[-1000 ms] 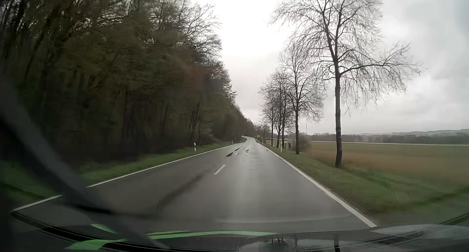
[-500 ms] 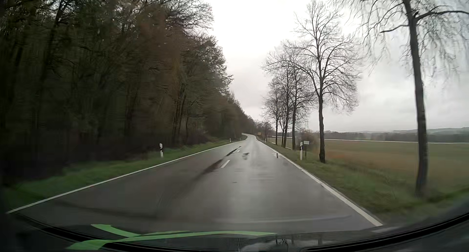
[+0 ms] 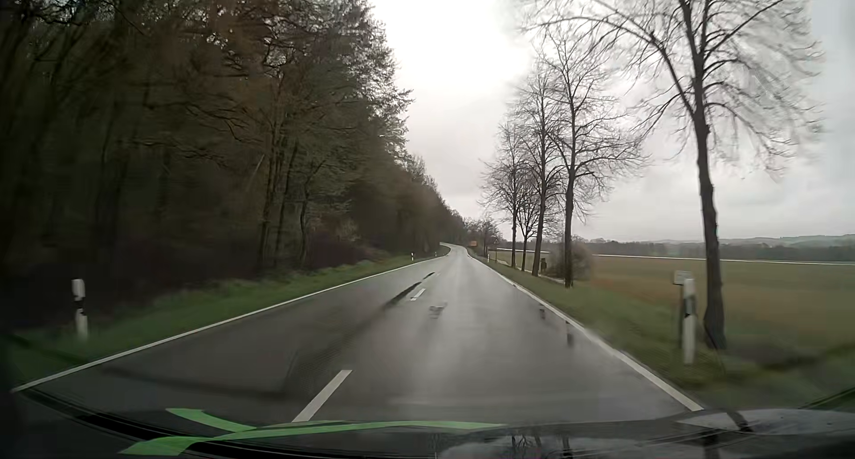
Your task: Follow the waypoints while adhering to traffic rules and regulations
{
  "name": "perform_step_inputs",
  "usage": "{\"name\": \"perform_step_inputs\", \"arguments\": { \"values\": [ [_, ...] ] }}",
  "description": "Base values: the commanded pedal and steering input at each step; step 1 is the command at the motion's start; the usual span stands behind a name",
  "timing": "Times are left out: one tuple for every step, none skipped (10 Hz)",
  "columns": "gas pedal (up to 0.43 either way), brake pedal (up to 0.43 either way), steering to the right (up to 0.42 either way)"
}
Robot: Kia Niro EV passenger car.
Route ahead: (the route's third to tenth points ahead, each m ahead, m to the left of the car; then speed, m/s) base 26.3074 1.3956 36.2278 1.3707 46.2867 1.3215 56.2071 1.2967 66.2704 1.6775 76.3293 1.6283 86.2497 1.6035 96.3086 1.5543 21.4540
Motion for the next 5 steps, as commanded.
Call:
{"name": "perform_step_inputs", "arguments": {
  "values": [
    [0.067,0.0,0.0],
    [0.11,0.0,0.0],
    [0.118,0.0,0.0],
    [0.13,0.0,-0.001],
    [0.13,0.0,0.0]
  ]
}}
